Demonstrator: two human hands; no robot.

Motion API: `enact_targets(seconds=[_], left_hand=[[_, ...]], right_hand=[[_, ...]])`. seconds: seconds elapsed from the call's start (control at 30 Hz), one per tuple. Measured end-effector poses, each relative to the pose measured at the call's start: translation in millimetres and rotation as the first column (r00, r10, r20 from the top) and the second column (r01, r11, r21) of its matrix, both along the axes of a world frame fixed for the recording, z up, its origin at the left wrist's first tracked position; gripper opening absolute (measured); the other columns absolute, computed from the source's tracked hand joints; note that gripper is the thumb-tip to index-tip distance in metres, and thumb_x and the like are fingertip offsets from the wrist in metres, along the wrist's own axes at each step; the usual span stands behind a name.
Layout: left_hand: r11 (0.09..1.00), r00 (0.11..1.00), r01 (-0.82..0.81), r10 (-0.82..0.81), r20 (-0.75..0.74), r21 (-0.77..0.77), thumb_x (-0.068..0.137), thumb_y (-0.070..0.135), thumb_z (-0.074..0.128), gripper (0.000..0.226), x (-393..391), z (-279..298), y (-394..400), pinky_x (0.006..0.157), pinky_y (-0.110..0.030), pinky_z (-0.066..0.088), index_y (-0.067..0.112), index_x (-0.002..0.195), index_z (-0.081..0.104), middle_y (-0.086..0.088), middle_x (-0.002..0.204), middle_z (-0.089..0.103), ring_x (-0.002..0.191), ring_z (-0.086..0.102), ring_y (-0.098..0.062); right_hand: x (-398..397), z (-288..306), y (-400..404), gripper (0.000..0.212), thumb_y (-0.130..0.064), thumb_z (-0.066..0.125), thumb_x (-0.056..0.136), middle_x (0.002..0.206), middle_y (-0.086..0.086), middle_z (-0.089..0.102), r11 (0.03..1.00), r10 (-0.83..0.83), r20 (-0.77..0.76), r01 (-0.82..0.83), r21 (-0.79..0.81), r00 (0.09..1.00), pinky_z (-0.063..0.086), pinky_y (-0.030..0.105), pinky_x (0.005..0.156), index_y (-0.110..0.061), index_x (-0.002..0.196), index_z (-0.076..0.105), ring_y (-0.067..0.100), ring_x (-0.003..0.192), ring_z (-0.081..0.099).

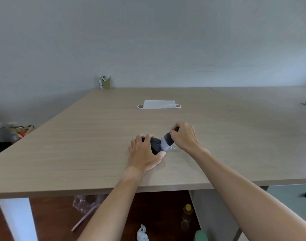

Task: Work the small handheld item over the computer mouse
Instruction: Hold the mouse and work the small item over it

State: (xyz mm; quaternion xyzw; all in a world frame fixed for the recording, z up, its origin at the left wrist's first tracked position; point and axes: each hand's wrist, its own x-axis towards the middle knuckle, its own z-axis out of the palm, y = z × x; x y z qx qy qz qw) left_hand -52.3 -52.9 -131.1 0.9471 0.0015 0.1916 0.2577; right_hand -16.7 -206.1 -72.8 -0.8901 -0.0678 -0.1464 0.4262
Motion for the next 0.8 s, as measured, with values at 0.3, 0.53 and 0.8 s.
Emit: enact_targets(seconds=[0.3, 0.53, 0.8], left_hand=[[0.999, 1.000, -0.010, 0.011, -0.027, 0.033, 0.070, 0.050, 0.057, 0.071, 0.1, -0.1, -0.3, 0.102, -0.035, 0.027, 0.028, 0.136, 0.039, 0.006, 0.143, 0.039, 0.119, 0.034, -0.026], [0.994, 0.997, -0.076, 0.077, -0.007, 0.081, 0.073, 0.064, 0.058, 0.077, 0.2, -1.1, -2.9, 0.103, -0.037, 0.029, 0.026, 0.137, 0.039, -0.001, 0.138, 0.041, 0.120, 0.036, -0.028], [0.991, 0.995, -0.099, 0.098, 0.016, 0.090, 0.072, 0.068, 0.058, 0.076, -0.1, -1.0, -3.7, 0.097, -0.036, 0.031, 0.023, 0.131, 0.044, 0.002, 0.131, 0.044, 0.117, 0.038, -0.025]], right_hand=[[-3.7, 6.1, 6.3, 0.016, -0.005, 0.054, 0.077, 0.061, -0.003, 0.059, 0.985, 0.137, -0.095, -0.125, 0.122, 0.986, 0.040, 0.025, 0.057, -0.005, 0.065, 0.065, 0.017, 0.061, 0.050], [0.8, 8.7, 1.1, 0.019, -0.003, 0.051, 0.079, 0.080, 0.007, 0.069, 0.996, -0.090, 0.076, 0.089, 0.010, 0.993, 0.050, 0.033, 0.063, 0.000, 0.081, 0.069, 0.025, 0.081, 0.061], [-6.3, 10.7, 8.0, 0.022, -0.002, 0.050, 0.077, 0.075, 0.009, 0.072, 0.999, 0.039, -0.056, -0.038, 0.012, 0.998, 0.048, 0.030, 0.057, 0.000, 0.075, 0.072, 0.026, 0.079, 0.063]])
